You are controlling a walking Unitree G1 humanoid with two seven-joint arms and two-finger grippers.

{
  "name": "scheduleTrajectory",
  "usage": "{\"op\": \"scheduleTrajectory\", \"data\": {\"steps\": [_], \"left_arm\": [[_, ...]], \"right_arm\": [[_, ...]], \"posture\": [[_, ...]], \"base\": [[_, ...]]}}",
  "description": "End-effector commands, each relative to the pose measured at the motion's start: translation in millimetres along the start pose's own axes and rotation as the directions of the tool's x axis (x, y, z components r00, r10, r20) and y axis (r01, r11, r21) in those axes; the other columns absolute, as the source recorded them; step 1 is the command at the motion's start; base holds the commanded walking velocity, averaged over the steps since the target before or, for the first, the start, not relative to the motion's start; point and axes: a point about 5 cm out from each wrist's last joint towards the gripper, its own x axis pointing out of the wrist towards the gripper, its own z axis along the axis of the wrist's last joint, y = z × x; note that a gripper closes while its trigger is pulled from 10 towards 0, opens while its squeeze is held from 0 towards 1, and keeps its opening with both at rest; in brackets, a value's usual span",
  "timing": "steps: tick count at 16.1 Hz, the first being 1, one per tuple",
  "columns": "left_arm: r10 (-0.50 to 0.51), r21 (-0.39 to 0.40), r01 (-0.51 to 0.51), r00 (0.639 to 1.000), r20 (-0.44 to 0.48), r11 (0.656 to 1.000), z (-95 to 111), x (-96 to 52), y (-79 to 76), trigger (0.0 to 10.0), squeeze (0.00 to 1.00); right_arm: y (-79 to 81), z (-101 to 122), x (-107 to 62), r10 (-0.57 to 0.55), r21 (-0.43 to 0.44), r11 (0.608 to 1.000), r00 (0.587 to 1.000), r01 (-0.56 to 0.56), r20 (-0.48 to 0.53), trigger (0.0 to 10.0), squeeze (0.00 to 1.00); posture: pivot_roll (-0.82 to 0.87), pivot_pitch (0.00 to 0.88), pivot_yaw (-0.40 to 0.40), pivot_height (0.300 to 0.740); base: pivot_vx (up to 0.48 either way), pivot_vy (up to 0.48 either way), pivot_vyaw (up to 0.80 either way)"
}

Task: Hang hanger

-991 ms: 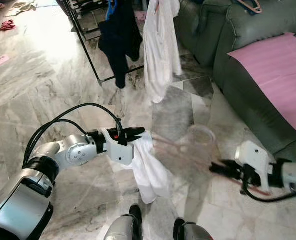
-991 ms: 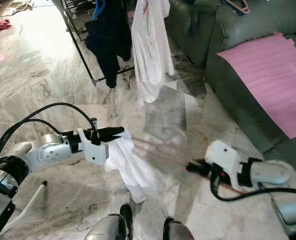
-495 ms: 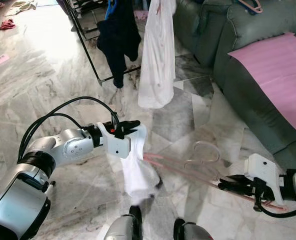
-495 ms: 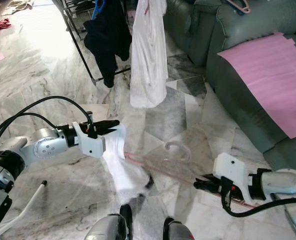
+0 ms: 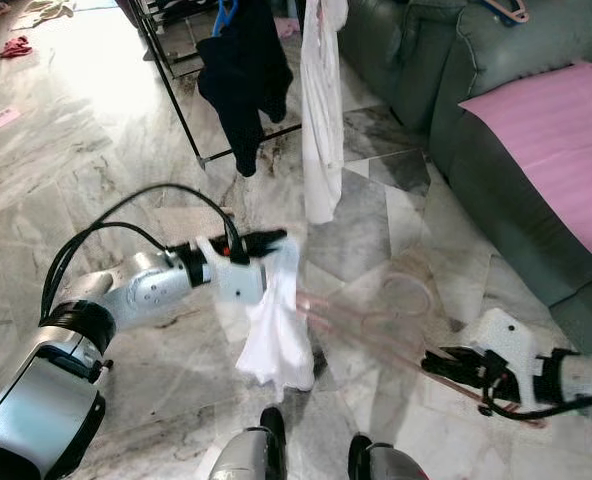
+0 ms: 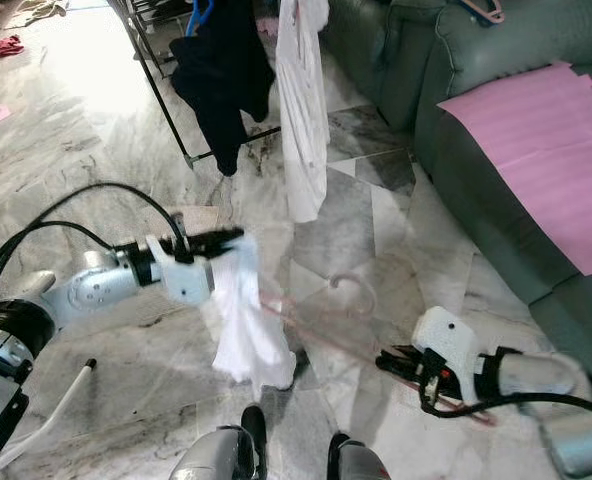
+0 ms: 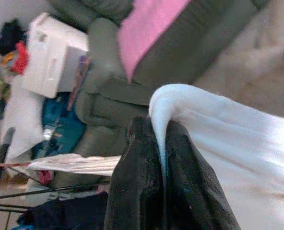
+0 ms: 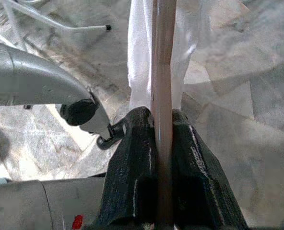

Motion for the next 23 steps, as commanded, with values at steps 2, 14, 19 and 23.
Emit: {"op": "scheduleTrajectory", "data": {"steps": [2, 14, 19, 23], "left_arm": [[0.068, -0.007, -0.068, 0.996, 0.051, 0.998, 5.8, 0.3, 12.8, 10.0, 0.0], [0.225, -0.118, -0.203, 0.951, 0.211, 0.972, 37.1, 14.3, 32.6, 10.0, 0.0], [0.184, -0.174, -0.141, 0.947, 0.265, 0.975, 53.8, 15.2, 7.3, 10.0, 0.0], [0.115, -0.21, -0.063, 0.962, 0.248, 0.976, 56.9, 15.8, -18.8, 10.0, 0.0]], "right_arm": [[-2.6, -12.2, 9.1, -0.086, 0.035, 0.996, 0.996, 0.086, -0.002, 10.0, 0.0], [-10.9, -33.7, 39.9, -0.306, 0.26, 0.922, 0.951, 0.286, 0.036, 10.0, 0.0], [-33.8, -26.8, 38.1, -0.549, 0.527, 0.74, 0.827, 0.417, 0.117, 10.0, 0.0], [-59.6, -13.6, 25.2, -0.712, 0.688, 0.569, 0.689, 0.451, 0.137, 10.0, 0.0]], "posture": [[0.0, 0.304, 0.122, 0.74], [0.01, 0.304, 0.123, 0.74], [0.01, 0.301, 0.123, 0.74], [0.02, 0.298, 0.119, 0.74]], "base": [[0.0, 0.0, 0.0], [0.0, 0.0, 0.0], [0.0, 0.0, 0.0], [0.0, 0.0, 0.0]]}}
